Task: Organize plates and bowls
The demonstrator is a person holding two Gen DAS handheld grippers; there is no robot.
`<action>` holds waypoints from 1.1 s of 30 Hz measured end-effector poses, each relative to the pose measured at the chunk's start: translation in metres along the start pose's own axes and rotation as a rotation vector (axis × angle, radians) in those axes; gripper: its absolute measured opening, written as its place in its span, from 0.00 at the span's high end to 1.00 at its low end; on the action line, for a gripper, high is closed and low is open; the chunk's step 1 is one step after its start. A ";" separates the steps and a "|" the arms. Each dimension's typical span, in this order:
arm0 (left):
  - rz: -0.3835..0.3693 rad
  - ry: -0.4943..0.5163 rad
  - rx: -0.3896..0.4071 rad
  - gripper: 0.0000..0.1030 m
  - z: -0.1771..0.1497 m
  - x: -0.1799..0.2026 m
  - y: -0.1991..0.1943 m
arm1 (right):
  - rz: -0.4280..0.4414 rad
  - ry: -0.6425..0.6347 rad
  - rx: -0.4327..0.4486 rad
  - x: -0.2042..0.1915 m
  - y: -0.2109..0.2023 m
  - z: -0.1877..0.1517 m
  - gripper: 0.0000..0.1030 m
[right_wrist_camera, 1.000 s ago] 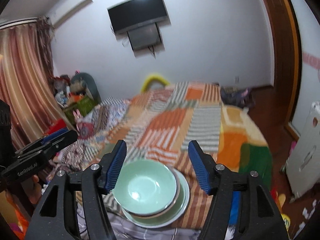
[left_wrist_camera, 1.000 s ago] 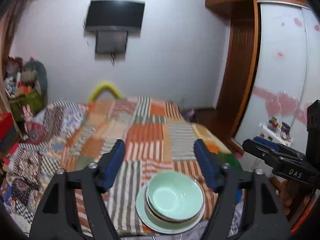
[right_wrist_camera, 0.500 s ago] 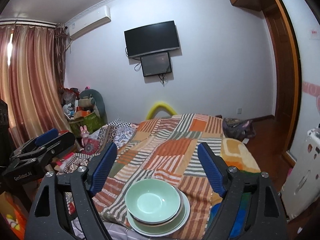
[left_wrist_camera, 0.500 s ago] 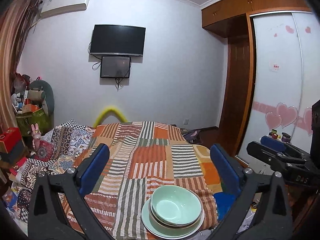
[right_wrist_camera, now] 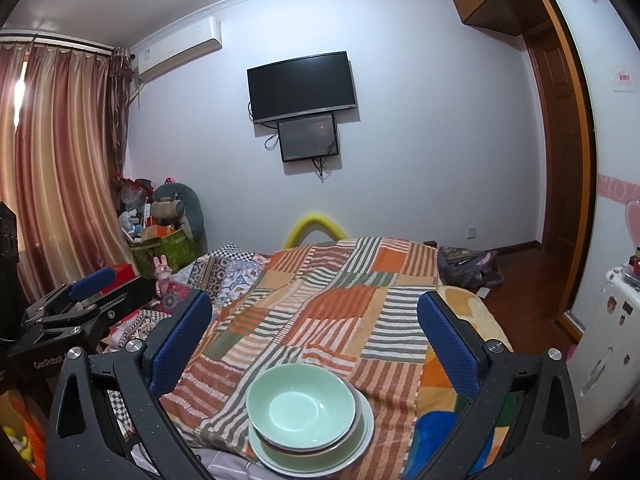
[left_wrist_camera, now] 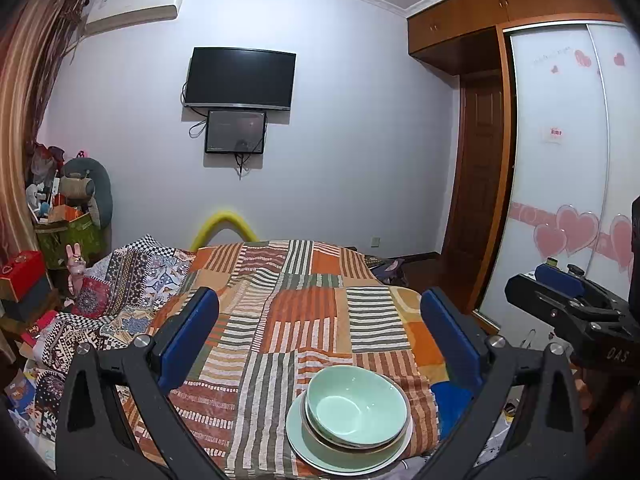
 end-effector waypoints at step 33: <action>0.003 -0.007 -0.029 0.00 -0.009 -0.005 0.006 | 0.012 0.031 -0.025 0.006 -0.002 -0.005 0.01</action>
Point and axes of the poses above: each gripper's, at about its wrist camera, not at the fingertips, and y roughly the way its jaws point, x to its right, z to its top, the point moved 8 cm from there along y, roughly the way its jaws point, and after that the axes turned 14 degrees about -y, right-handed, at the moved point
